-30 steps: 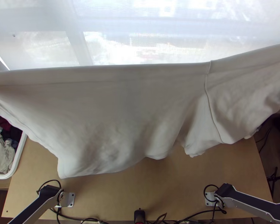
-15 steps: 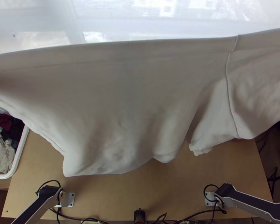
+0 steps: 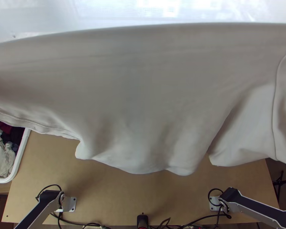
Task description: Fold the t-shirt
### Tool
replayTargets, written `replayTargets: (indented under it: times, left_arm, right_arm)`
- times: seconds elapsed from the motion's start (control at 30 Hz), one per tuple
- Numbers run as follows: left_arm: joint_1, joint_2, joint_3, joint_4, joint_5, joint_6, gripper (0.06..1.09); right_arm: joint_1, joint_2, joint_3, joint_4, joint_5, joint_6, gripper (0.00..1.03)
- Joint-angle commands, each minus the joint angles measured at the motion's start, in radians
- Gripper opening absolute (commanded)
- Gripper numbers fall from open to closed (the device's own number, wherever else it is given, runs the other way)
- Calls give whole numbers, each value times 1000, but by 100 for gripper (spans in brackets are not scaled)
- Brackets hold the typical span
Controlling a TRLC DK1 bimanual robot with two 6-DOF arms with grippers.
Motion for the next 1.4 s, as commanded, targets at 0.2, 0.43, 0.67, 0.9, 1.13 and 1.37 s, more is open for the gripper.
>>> replayTargets:
  times: [0.2,0.43,0.67,0.9,1.13,1.37]
  left_arm:
    - [13,-96,-78,-159,88,29,9]
    - [16,-206,-393,-159,143,-42,9]
    - [7,-148,-570,-153,192,-163,9]
    - [-84,-48,-805,-50,174,-198,9]
    - [-185,55,-994,165,68,-206,9]
    - [-130,236,-1054,374,42,-197,9]
  right_arm:
    - [-55,-113,-81,-257,-23,140,3]
    - [-61,-193,-385,-269,-27,284,3]
    - [-69,-175,-612,-259,-159,402,3]
    - [-69,-95,-813,-176,-227,466,3]
    - [-140,15,-994,17,-282,471,3]
    - [-267,221,-1023,215,-335,474,3]
